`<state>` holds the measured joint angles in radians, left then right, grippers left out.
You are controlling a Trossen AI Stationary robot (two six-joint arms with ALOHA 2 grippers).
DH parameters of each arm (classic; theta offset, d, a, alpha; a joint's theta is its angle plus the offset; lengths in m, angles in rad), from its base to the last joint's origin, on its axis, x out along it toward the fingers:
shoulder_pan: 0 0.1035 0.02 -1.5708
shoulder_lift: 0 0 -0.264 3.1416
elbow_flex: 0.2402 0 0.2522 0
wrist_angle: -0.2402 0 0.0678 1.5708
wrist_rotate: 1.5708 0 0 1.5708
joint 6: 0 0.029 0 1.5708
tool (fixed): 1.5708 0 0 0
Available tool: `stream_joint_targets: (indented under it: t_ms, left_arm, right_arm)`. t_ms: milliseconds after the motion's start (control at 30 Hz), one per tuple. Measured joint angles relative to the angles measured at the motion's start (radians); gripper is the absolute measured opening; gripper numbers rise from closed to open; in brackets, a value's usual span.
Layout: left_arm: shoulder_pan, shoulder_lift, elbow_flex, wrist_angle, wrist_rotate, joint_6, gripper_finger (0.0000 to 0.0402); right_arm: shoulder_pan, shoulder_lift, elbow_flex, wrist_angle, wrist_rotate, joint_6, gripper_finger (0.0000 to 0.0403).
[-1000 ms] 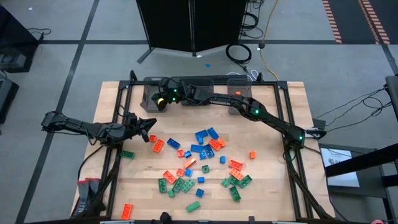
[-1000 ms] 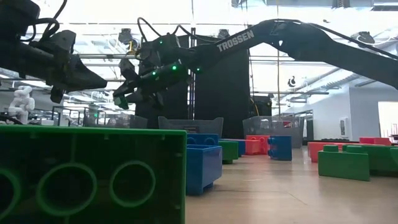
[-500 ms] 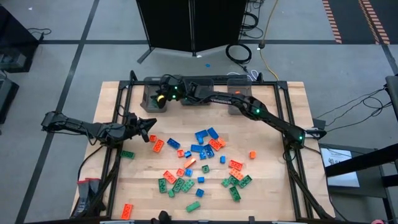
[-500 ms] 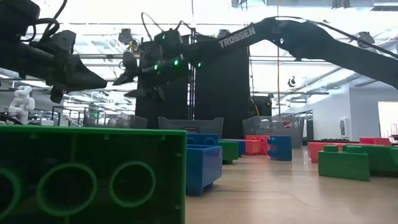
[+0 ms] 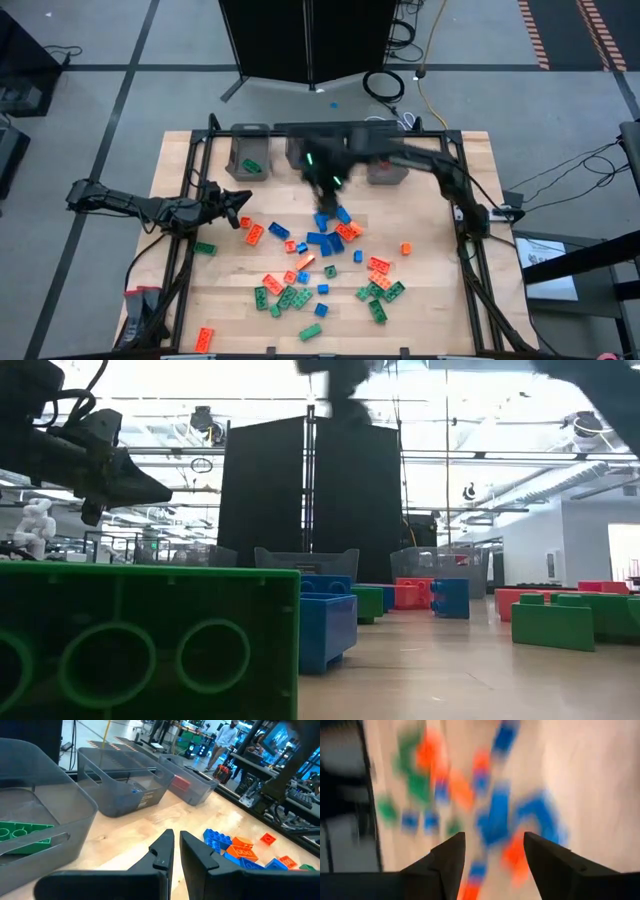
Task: Sort blocks
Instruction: Put the green game piece into the left black bin
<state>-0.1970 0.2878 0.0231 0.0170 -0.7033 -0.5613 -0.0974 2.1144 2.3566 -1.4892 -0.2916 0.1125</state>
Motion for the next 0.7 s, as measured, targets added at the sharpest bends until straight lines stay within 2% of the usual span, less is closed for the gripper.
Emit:
stream_joint_targets:
  t_ms: [67,200,300,400,500,700]
  left_arm:
    - [0.0,0.0,0.0,0.0,0.0,0.0,0.0033]
    - [0.0,0.0,0.0,0.0,0.005,0.0,0.0033]
    - [0.0,0.003,0.0,0.0,0.022,-0.002,0.0033]
    - [0.0,0.013,0.0,0.0,0.035,-0.002,0.0033]
    - [0.0,0.027,0.0,0.001,0.062,-0.007,0.0033]
    - [0.0,0.04,0.0,0.001,0.107,-0.008,0.0033]
  right_arm:
    - [0.105,-0.027,-0.005,-0.097,0.06,0.061,0.0196]
    - [0.316,-0.114,-0.09,0.009,0.161,0.252,0.0196]
    - [0.443,-0.15,-0.145,-0.061,0.385,0.477,0.0196]
    - [0.537,-0.149,-0.226,-0.077,0.519,0.769,0.0196]
    - [0.616,-0.14,-0.318,-0.039,0.509,1.031,0.0196]
    - [0.746,-0.13,-0.512,0.19,0.44,1.441,0.0196]
